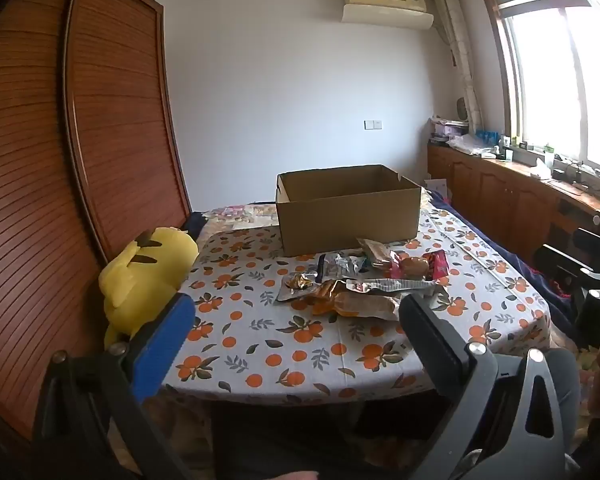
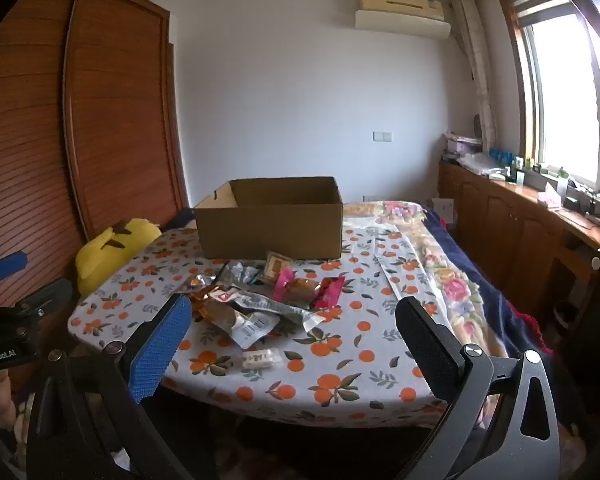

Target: Organize snacks

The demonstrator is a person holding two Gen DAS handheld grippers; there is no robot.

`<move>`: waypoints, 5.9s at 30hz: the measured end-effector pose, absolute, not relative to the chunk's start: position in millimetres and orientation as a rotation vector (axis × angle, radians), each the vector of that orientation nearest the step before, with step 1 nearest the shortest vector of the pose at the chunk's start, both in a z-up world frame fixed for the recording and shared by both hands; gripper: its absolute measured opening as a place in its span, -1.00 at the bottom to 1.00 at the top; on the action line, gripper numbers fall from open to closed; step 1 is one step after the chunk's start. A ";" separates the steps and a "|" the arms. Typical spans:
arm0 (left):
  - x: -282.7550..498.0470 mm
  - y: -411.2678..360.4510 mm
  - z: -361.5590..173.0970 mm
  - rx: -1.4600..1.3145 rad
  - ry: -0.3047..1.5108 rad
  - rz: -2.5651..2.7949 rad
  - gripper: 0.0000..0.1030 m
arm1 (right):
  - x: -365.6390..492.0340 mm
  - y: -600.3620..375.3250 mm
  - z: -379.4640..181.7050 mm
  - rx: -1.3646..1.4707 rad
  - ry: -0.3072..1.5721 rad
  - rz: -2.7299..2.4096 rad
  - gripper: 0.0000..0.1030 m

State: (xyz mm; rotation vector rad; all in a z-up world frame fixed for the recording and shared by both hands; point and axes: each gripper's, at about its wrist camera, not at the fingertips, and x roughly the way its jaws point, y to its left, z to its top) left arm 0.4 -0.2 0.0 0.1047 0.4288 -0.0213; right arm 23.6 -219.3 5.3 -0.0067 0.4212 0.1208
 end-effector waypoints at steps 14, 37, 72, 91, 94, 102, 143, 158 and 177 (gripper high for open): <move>0.2 0.0 -0.1 0.101 0.422 -0.023 0.99 | 22.6 -219.7 5.8 -0.006 0.414 0.123 1.00; 0.1 -1.7 2.9 0.103 0.414 -0.022 0.99 | 21.8 -219.2 6.0 -0.007 0.411 0.124 1.00; 0.0 -1.6 7.0 0.107 0.406 -0.020 0.99 | 19.3 -220.0 6.6 -0.004 0.406 0.125 1.00; 9.0 3.2 2.4 0.093 0.455 -0.030 0.99 | 17.9 -215.6 -3.8 -0.006 0.426 0.131 1.00; 14.9 2.1 -6.4 0.096 0.467 -0.034 0.99 | 24.0 -217.5 -9.4 -0.004 0.446 0.142 1.00; 49.5 -2.1 -40.2 0.092 0.533 -0.048 0.99 | 57.3 -223.0 -37.4 -0.015 0.524 0.209 0.99; 168.0 -15.4 -125.1 -0.123 0.767 -0.263 0.96 | 154.3 -199.4 -154.9 -0.112 0.721 0.438 -0.52; 195.3 -22.6 -139.2 -0.439 0.917 -0.347 0.59 | 157.1 -215.0 -154.9 -0.072 0.721 0.441 -0.66; 220.8 -31.9 -142.6 -0.348 0.891 -0.245 0.39 | 157.1 -216.7 -156.1 -0.055 0.712 0.446 -0.66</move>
